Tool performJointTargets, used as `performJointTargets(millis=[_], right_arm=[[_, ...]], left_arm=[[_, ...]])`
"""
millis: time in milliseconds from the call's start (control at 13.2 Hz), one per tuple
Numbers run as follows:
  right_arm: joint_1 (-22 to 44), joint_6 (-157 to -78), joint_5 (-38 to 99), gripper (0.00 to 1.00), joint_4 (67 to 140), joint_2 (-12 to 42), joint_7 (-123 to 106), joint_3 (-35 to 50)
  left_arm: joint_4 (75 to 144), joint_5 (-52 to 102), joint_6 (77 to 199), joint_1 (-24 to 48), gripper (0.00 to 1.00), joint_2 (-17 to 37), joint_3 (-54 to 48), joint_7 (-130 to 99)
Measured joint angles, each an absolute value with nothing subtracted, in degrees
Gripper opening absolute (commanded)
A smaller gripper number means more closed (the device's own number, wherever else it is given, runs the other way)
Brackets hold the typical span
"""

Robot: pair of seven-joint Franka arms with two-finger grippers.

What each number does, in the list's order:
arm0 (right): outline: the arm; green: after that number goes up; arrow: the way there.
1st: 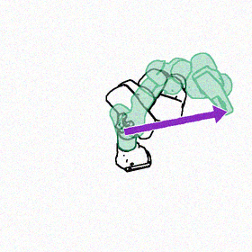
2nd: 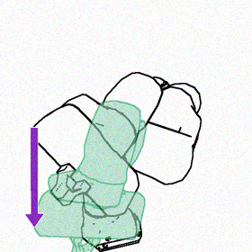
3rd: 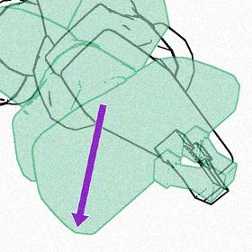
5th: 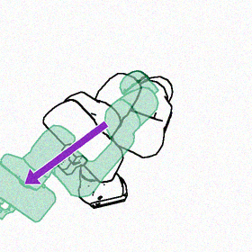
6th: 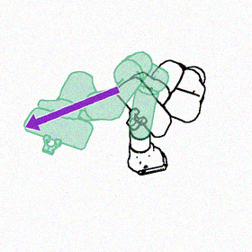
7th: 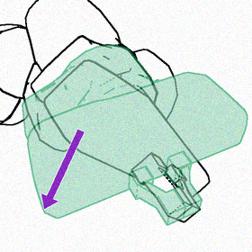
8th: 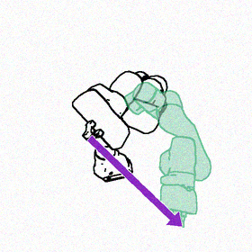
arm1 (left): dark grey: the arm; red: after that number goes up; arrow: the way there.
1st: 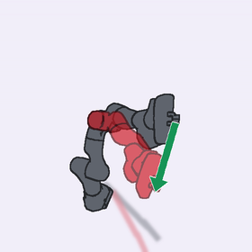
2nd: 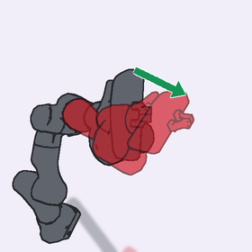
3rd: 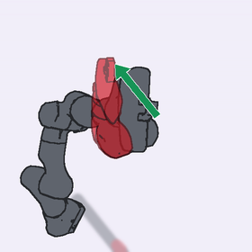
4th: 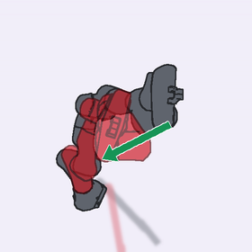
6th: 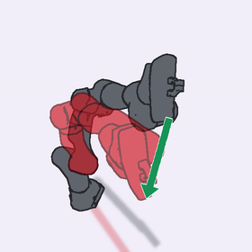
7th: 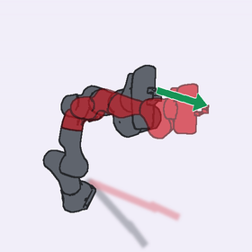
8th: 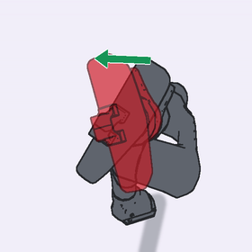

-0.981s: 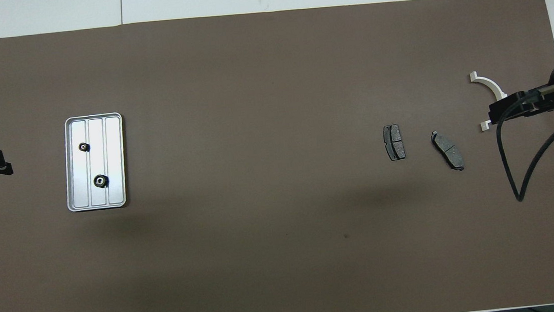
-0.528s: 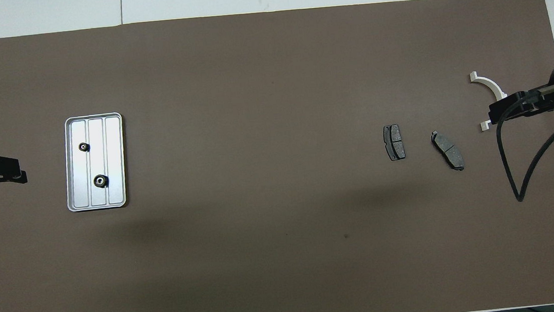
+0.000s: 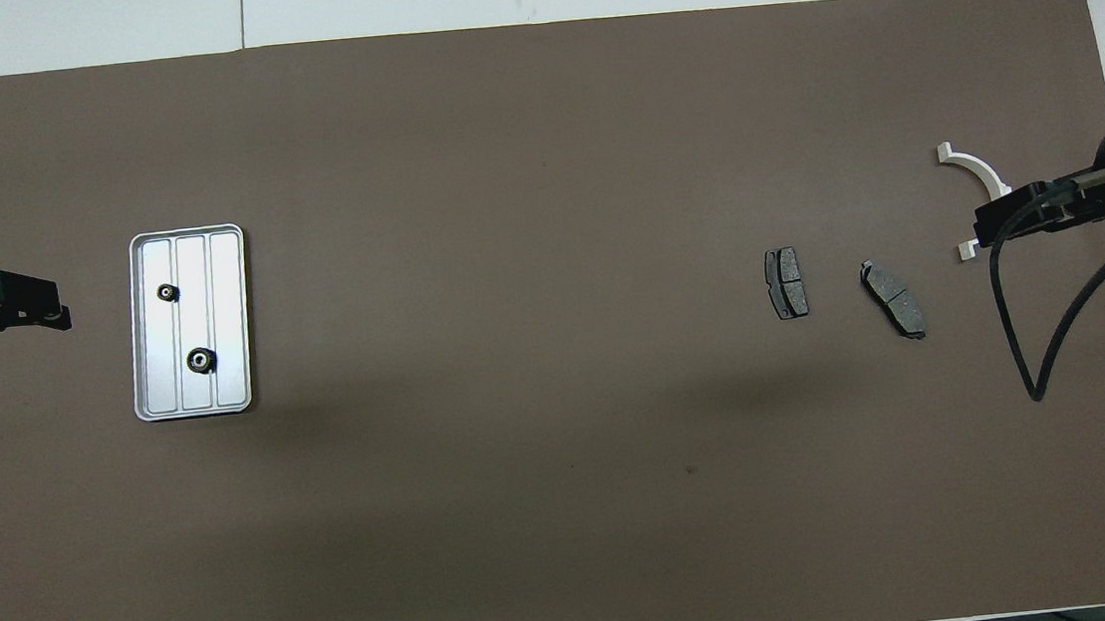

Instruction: Pick bearing gear from pile to tray

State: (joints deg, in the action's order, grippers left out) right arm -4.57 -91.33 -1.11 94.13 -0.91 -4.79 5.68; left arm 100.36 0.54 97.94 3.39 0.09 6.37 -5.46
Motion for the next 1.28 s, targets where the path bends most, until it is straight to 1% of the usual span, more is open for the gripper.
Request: performJointTargets(millis=[1283], right_arm=[[-4.23,-91.42,-1.11,1.0,94.15,-0.91,-4.79,5.7]], left_arm=[[99.12,0.54,97.93,2.51,1.0,0.09,5.04,-5.46]])
